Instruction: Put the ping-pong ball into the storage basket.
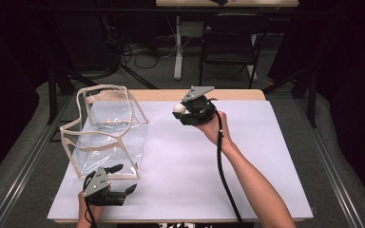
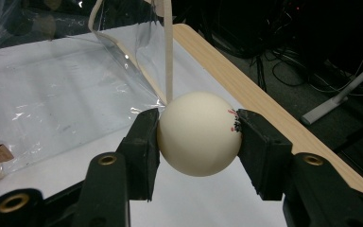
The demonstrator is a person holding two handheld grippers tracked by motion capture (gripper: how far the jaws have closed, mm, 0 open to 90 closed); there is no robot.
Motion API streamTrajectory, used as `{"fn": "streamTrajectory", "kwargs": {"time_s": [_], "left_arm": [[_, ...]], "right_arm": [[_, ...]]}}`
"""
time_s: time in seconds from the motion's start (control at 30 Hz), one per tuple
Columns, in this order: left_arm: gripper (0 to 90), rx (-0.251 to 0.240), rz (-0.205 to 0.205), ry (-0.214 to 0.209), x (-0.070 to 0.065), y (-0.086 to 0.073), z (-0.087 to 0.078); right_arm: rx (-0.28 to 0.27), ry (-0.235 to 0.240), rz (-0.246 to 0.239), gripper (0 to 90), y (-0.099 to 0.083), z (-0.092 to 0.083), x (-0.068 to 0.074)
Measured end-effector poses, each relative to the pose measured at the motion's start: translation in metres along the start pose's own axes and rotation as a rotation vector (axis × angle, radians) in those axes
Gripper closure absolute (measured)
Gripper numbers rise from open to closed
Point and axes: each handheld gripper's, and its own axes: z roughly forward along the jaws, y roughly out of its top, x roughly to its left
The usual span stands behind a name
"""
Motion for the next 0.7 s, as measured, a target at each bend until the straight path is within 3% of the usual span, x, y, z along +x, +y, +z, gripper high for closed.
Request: {"fn": "streamTrajectory", "kwargs": {"time_s": [0.7], "left_arm": [[16.1,-0.004,0.004,-0.004,-0.001,0.0,-0.002]], "right_arm": [[0.014,0.019,-0.021,51.1,0.019,0.007,0.005]]}}
